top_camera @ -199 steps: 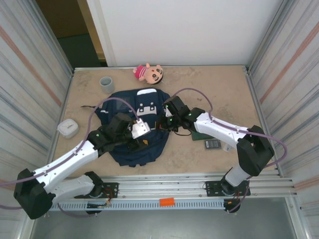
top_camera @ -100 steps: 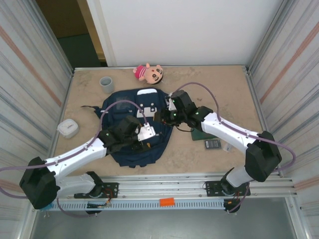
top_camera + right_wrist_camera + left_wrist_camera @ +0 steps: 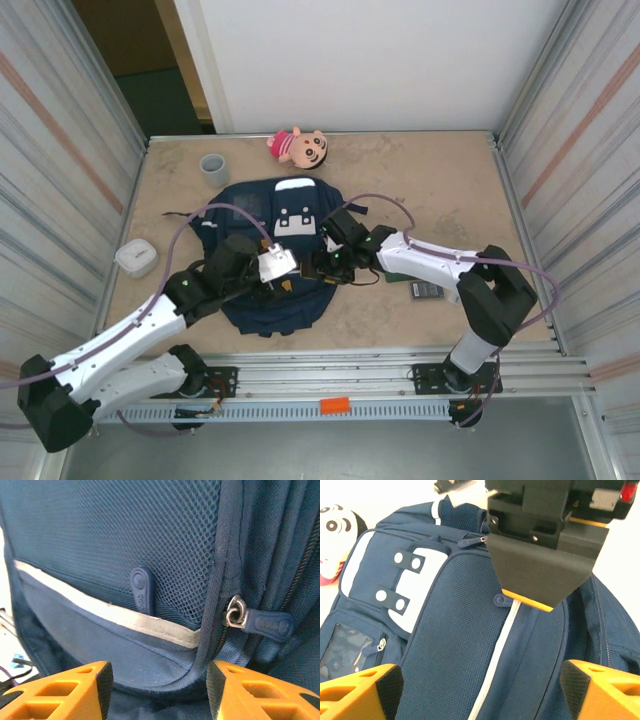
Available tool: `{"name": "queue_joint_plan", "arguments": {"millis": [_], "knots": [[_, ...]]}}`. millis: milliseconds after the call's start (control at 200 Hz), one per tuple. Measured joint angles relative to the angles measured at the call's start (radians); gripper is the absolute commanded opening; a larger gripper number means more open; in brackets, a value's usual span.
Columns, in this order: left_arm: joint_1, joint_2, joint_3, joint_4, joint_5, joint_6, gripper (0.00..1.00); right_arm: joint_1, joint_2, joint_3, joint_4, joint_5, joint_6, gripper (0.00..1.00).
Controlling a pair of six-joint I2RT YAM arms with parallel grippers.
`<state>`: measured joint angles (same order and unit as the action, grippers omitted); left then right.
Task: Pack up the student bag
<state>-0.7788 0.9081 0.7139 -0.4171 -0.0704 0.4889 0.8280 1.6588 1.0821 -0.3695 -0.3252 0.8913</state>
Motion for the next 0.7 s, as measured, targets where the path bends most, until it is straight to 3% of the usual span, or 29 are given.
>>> {"name": "queue_joint_plan", "arguments": {"millis": [331,366,486,566,702], "knots": [[0.0,-0.018,-0.028,-0.004,-0.006,-0.023,0.84,0.025,0.042,0.046,-0.051,0.111,0.0,0.57],[0.0,-0.018,-0.029,-0.001,-0.006,-0.023,0.84,0.026,0.044,0.046,-0.051,0.12,0.001,0.51],[0.0,-0.018,-0.034,0.004,-0.006,-0.023,0.84,0.022,0.069,0.046,-0.026,0.119,0.016,0.1],[0.0,-0.012,-0.034,0.001,-0.007,-0.02,0.84,0.015,0.074,0.04,-0.008,0.099,0.027,0.0],[0.0,0.0,-0.032,-0.04,-0.016,0.001,0.84,0.007,0.035,0.039,0.014,0.063,0.034,0.0]]}}
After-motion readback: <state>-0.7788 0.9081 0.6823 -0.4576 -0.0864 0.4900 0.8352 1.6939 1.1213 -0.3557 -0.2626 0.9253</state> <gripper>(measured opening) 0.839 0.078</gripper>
